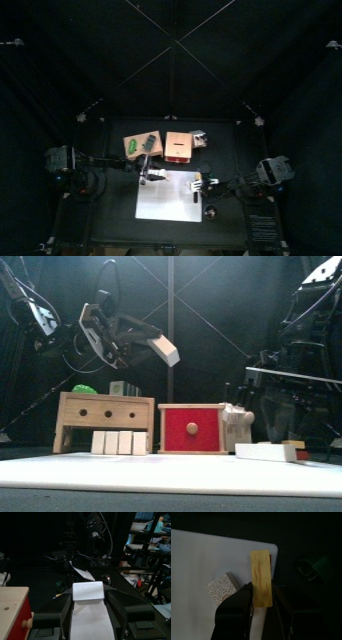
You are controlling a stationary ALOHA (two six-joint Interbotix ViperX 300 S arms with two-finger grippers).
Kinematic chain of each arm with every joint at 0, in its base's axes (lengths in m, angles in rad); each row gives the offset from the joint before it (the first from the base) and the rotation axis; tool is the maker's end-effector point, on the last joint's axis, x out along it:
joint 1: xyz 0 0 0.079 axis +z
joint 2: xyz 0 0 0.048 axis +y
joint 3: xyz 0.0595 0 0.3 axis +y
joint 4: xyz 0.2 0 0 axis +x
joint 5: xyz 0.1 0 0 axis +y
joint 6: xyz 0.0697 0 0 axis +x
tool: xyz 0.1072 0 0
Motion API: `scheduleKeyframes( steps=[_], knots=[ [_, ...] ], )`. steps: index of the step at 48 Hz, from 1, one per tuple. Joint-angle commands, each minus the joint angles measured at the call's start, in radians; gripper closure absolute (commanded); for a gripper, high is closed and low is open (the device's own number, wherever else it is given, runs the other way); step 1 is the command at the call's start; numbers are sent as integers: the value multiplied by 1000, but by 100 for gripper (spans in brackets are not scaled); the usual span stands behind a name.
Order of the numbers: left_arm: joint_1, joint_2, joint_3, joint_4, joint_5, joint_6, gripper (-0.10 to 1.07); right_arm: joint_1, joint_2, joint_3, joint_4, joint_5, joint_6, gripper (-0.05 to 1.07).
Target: Stack egg on salmon
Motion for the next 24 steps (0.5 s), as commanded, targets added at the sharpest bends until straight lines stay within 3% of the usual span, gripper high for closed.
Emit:
scheduleKeyframes(
  steps=[1,24],
  knots=[
    [-2,-12,-11,-2,-2,2,38,-5,-15,-17,-2,6,-2,26],
    [-2,-14,-8,-2,-2,2,38,0,-77,-31,-31,63,-6,22]
  ],
)
